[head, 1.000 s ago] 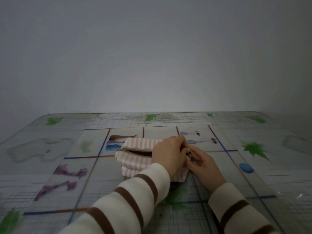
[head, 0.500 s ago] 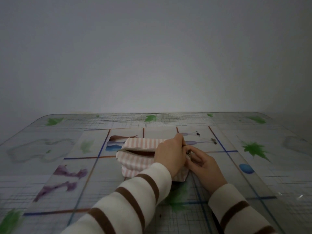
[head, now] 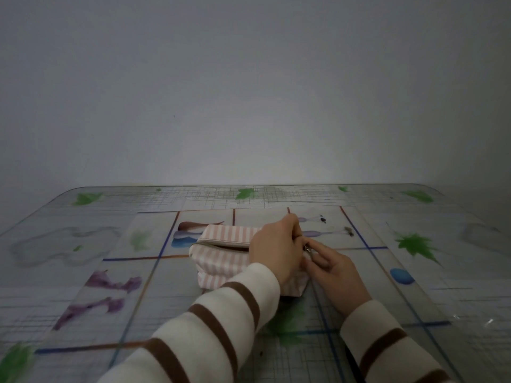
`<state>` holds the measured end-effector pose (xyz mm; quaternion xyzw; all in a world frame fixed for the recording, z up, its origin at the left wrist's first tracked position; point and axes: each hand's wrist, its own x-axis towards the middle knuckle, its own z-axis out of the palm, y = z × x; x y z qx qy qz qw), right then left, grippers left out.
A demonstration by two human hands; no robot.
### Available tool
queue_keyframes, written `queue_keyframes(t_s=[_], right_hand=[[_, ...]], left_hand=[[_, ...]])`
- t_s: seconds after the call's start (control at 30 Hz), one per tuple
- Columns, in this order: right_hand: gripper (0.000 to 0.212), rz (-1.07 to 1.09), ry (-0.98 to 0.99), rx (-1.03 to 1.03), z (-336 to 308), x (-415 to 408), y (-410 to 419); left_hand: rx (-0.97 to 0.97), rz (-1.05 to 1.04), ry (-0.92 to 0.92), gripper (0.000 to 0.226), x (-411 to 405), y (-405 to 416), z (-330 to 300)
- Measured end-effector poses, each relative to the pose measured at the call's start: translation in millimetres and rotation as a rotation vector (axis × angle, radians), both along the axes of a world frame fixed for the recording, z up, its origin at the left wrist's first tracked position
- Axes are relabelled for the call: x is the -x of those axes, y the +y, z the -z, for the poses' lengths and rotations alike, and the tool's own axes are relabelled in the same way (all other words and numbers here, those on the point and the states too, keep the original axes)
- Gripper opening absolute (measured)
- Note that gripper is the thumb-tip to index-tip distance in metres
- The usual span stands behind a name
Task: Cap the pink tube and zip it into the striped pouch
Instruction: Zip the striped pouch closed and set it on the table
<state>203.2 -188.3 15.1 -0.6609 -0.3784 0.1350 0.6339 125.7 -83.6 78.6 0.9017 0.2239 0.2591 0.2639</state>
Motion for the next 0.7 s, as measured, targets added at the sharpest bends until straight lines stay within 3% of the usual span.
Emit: queue_keyframes(t_s=[0.7], right_hand=[[0.043,-0.005,-0.045,0.009,-1,-2,-3]], left_hand=[[0.084,-0.075,0.044,0.021,4,13,-6]])
